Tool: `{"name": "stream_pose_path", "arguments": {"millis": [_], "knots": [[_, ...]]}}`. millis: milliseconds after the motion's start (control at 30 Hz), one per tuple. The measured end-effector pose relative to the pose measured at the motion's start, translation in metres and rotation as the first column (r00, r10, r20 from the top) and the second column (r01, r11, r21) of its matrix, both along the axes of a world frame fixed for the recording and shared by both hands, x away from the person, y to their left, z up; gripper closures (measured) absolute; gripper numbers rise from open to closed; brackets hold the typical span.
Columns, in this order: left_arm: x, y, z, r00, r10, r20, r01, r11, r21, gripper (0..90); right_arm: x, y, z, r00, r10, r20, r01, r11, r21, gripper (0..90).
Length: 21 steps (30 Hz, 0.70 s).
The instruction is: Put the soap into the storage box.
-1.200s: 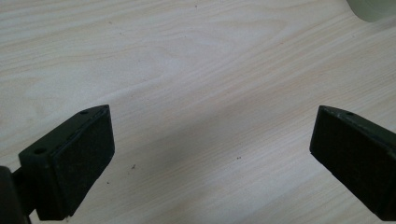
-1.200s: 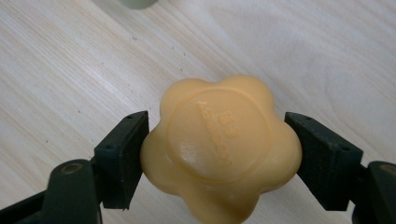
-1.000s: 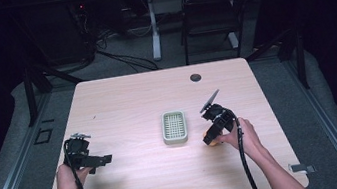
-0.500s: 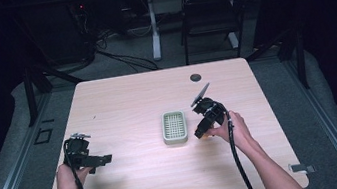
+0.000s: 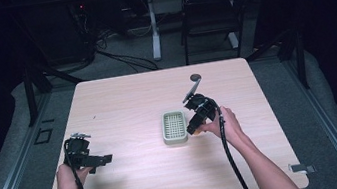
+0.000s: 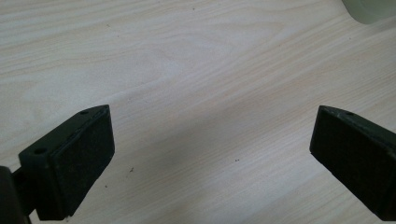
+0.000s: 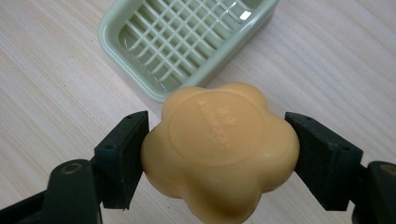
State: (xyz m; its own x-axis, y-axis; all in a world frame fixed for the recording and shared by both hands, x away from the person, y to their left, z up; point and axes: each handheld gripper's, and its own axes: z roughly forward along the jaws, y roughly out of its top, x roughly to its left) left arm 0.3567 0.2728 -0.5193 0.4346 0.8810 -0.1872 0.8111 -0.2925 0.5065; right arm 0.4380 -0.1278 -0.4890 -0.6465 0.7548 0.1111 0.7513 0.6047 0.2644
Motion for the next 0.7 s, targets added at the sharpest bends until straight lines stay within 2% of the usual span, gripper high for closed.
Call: {"name": "stream_pose_path", "arguments": {"millis": [167,367,400,500,700], "knots": [[0.0,0.0,0.0,1.0,-0.003,0.0,0.003,1.0,-0.001,0.0,0.005,0.007,0.002,0.9999,0.008,0.013,-0.008,1.0,0.007,24.4],[0.0,-0.001,0.0,1.0,-0.004,0.001,0.004,1.0,-0.001,0.0,0.012,0.019,0.005,0.9998,0.02,0.003,-0.02,1.0,0.004,24.4],[0.0,-0.001,0.0,1.0,-0.004,0.001,0.004,1.0,-0.001,0.0,0.012,0.021,0.003,0.9998,0.01,0.018,-0.01,1.0,0.02,24.4],[0.001,-0.001,0.0,1.0,-0.005,0.0,0.005,1.0,-0.003,0.0,0.015,0.023,0.005,0.9997,0.025,0.003,-0.025,1.0,0.002,24.4],[0.001,-0.001,0.0,1.0,-0.008,-0.001,0.008,1.0,-0.002,0.0,0.021,0.03,0.004,0.9998,0.018,0.008,-0.018,1.0,0.013,24.4]]}}
